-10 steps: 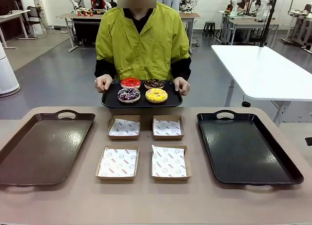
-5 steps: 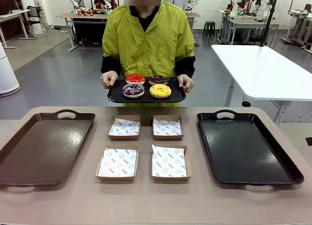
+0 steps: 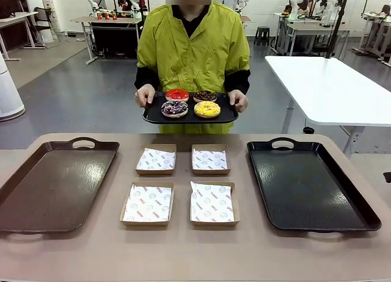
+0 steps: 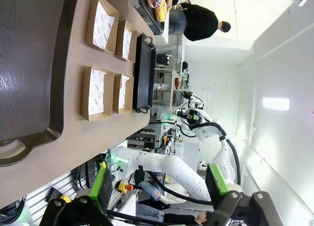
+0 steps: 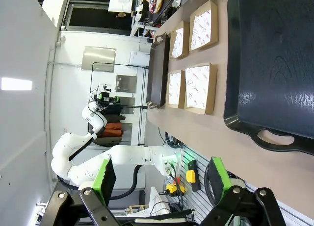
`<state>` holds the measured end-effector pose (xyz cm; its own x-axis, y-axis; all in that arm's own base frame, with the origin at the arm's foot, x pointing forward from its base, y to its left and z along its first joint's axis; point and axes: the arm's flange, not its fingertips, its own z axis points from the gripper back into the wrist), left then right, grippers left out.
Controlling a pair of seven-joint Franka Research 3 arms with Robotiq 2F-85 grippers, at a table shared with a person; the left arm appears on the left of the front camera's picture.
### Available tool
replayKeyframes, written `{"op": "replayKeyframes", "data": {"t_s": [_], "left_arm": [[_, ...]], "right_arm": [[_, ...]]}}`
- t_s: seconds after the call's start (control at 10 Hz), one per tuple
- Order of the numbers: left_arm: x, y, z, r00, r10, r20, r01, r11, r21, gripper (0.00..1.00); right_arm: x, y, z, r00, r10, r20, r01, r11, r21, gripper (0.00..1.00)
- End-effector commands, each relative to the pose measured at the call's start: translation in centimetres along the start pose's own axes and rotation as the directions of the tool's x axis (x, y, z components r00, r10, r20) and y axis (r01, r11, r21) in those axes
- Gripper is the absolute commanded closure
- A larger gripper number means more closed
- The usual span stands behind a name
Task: Individually package the donuts and arrange them on the tray.
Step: Pick up one Paper togo box.
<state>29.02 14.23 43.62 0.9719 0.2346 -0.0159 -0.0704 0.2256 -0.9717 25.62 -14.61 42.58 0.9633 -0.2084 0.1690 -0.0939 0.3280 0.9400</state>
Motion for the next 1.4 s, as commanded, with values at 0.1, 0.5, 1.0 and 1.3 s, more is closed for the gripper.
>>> {"op": "replayKeyframes", "data": {"t_s": [0.1,0.5,1.0,1.3], "left_arm": [[0.0,0.0,0.0,1.000,0.006,0.009,-0.006,1.000,-0.014,0.00],[0.0,0.0,0.0,1.000,0.006,0.009,-0.006,1.000,-0.014,0.00],[0.0,0.0,0.0,1.000,0.006,0.009,-0.006,1.000,-0.014,0.00],[0.0,0.0,0.0,1.000,0.006,0.009,-0.006,1.000,-0.014,0.00]], "right_arm": [[0.1,-0.1,0.1,1.000,-0.001,0.005,0.001,1.000,0.013,0.00],[0.0,0.0,0.0,1.000,0.000,0.000,0.000,1.000,0.000,0.00],[7.3,9.0,-12.9,0.996,-0.032,-0.082,0.003,0.946,-0.325,0.00],[8.8,12.8,-24.3,0.984,0.033,-0.174,-0.126,0.819,-0.559,0.00]]}}
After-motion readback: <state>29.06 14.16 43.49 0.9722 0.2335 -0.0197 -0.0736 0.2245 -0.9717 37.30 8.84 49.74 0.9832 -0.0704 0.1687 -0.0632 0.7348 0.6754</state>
